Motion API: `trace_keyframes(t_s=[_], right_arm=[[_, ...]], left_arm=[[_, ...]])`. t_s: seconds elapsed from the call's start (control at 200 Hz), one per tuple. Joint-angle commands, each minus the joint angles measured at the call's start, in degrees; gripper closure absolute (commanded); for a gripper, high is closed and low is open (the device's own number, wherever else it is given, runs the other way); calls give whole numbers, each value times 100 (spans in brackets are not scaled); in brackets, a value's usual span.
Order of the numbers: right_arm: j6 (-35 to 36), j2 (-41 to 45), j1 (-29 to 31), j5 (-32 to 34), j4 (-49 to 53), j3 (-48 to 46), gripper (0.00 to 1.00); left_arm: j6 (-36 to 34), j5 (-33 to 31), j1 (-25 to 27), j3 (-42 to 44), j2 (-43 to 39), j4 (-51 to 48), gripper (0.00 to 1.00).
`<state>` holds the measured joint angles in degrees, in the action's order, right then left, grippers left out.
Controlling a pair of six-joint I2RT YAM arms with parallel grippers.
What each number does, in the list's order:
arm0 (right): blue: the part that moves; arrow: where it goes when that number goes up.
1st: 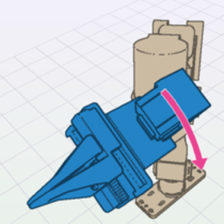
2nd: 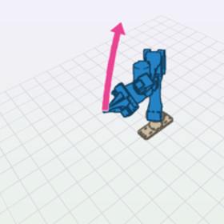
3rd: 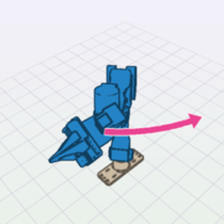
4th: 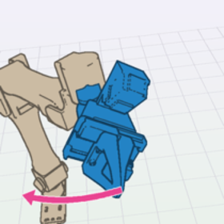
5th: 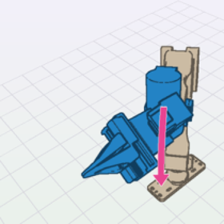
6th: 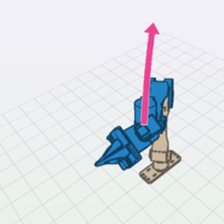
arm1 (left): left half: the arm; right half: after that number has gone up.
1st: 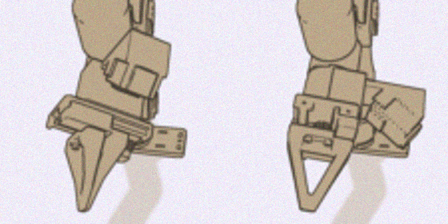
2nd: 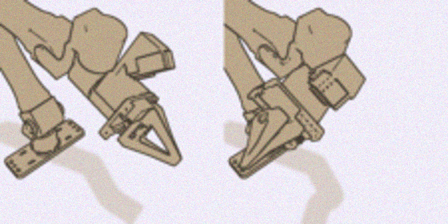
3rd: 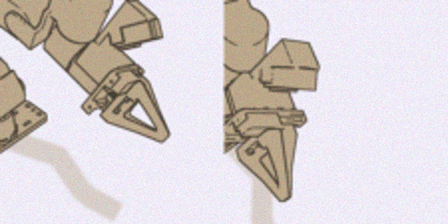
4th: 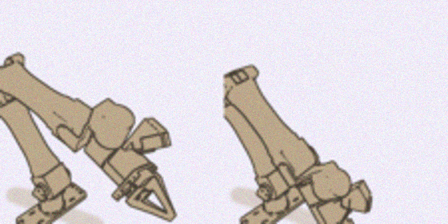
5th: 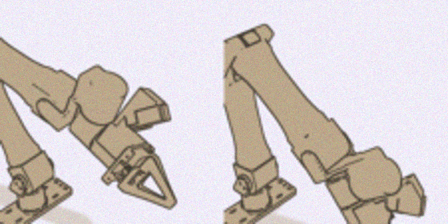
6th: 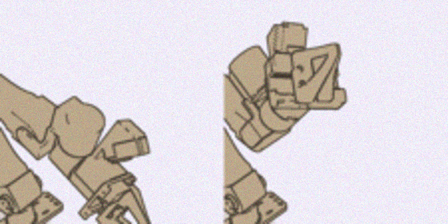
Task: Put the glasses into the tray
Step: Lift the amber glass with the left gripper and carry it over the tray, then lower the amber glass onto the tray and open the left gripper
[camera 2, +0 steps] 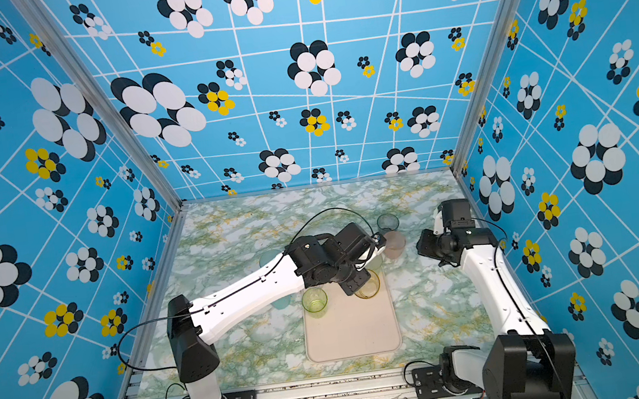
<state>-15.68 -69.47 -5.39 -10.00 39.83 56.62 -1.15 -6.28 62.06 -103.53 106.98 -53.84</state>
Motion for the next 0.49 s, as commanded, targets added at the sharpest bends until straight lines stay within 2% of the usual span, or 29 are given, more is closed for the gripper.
trace_keyframes(t_s=[0.0, 0.49], right_arm=[[74, 56, -9, -160, 138, -32, 55], [57, 92, 36, -90, 288, 103, 55]], left_arm=[[-52, -46, -168, 503, 12, -400, 96], [-184, 467, -543, 858, 463, -33, 96]])
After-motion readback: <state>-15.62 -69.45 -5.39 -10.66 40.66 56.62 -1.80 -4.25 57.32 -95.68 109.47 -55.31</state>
